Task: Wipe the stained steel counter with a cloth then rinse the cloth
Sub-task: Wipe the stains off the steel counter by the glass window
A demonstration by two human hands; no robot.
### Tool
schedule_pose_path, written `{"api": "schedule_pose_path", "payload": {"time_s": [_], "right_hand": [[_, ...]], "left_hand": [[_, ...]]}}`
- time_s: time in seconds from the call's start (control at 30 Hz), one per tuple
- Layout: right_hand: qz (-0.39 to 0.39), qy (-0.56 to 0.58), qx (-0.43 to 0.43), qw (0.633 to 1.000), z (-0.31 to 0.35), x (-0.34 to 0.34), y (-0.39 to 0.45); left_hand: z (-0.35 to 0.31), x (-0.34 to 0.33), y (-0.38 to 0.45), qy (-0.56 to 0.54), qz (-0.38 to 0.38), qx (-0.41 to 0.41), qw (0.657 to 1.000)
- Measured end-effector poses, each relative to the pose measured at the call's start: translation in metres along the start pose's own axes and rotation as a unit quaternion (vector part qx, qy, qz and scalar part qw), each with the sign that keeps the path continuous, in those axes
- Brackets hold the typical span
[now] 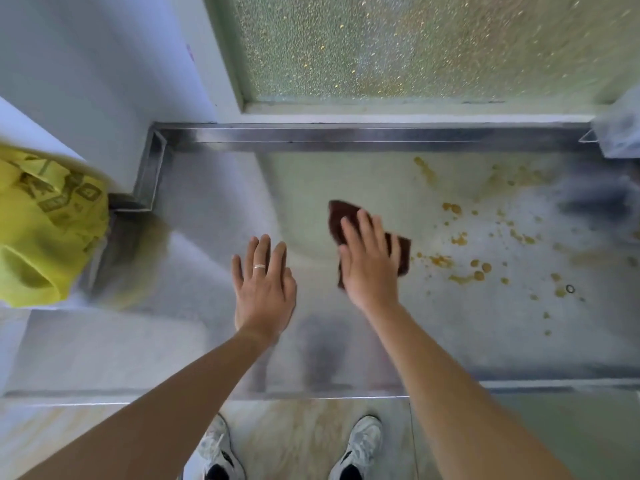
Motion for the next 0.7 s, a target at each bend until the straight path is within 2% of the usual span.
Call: {"api": "schedule_pose_path", "payload": {"time_s": [0.13, 0.27, 0.33, 0.4, 0.47, 0.53, 0.6, 0.7], "right_hand": [[0.011, 0.010, -0.044, 0.999, -0.033, 0.019, 0.056], [0.014, 0.054, -0.078, 0.995, -0.013, 0.036, 0.048], [-0.025, 0.074, -0.049, 0.996, 0.008, 0.047, 0.017], [-0.051, 0.053, 0.025, 0.997, 0.031, 0.044, -0.038], [-0.014, 0.038, 0.062, 0.997, 0.048, 0.028, -0.095], [0.046, 0.043, 0.053, 0.997, 0.050, 0.011, -0.137], [0.056, 0.041, 0.052, 0.996, 0.034, 0.001, -0.141], [0.030, 0.025, 0.042, 0.998, -0.003, 0.002, -0.104]], "left_hand": [[-0.002, -0.001, -0.001, 0.003, -0.016, 0.000, 1.000], [-0.003, 0.003, -0.003, 0.007, 0.000, -0.006, 1.000], [-0.006, 0.009, -0.003, 0.010, 0.002, -0.007, 1.000], [-0.012, 0.016, -0.004, -0.010, -0.011, 0.001, 1.000], [-0.022, 0.019, -0.006, -0.037, -0.013, 0.001, 0.999], [-0.035, 0.018, -0.006, -0.048, 0.002, -0.016, 0.999], [-0.050, 0.013, -0.002, -0.050, 0.023, -0.027, 0.998], [-0.067, 0.002, 0.011, -0.041, 0.050, -0.015, 0.998]]}}
Point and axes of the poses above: each hand's wrist, its own y-axis towards the middle knuckle, its own x-axis out of the back of the hand, z = x × y, the point moved 1 cm from there along y, towards the middle knuckle, and after that the axes turned 6 degrees about y, right-handed, at the moved point
